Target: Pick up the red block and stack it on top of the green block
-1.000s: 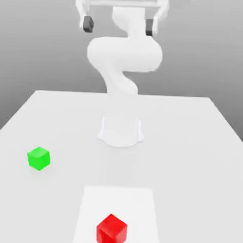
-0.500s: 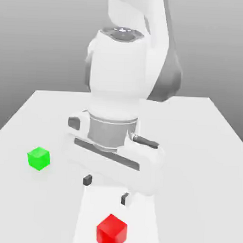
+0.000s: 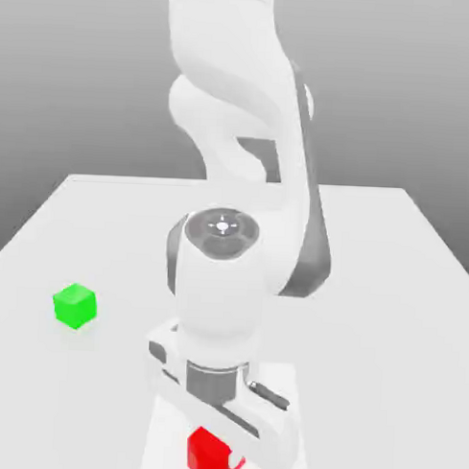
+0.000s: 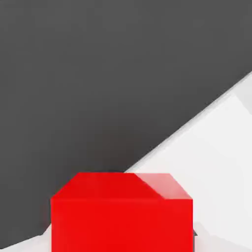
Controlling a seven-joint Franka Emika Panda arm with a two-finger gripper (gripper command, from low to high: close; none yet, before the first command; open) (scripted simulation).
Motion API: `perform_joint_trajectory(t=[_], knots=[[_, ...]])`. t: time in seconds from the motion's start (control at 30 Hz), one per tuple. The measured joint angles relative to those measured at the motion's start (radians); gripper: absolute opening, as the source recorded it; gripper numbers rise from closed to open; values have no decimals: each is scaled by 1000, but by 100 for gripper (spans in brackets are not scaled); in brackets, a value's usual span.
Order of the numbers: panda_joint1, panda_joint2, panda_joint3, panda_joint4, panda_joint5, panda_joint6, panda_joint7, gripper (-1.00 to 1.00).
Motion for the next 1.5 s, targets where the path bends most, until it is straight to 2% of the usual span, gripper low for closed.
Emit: perform_joint_trajectory(t=[0.17,0.5,0.83,1.1,1.2,1.4,1.43,1.5], knots=[[-29,-150,10,-37,45,-114,9,-100],[-165,-310,-186,-193,-8,-126,490,-100],[-383,-478,-274,-351,-47,-130,972,-100],[-565,-614,-336,-479,-20,-129,1316,-100],[-598,-585,-342,-502,12,-77,1362,-100],[-580,-377,-336,-498,124,125,1296,-100],[-576,-358,-333,-497,142,143,1284,100],[-567,-358,-333,-497,142,143,1284,100]])
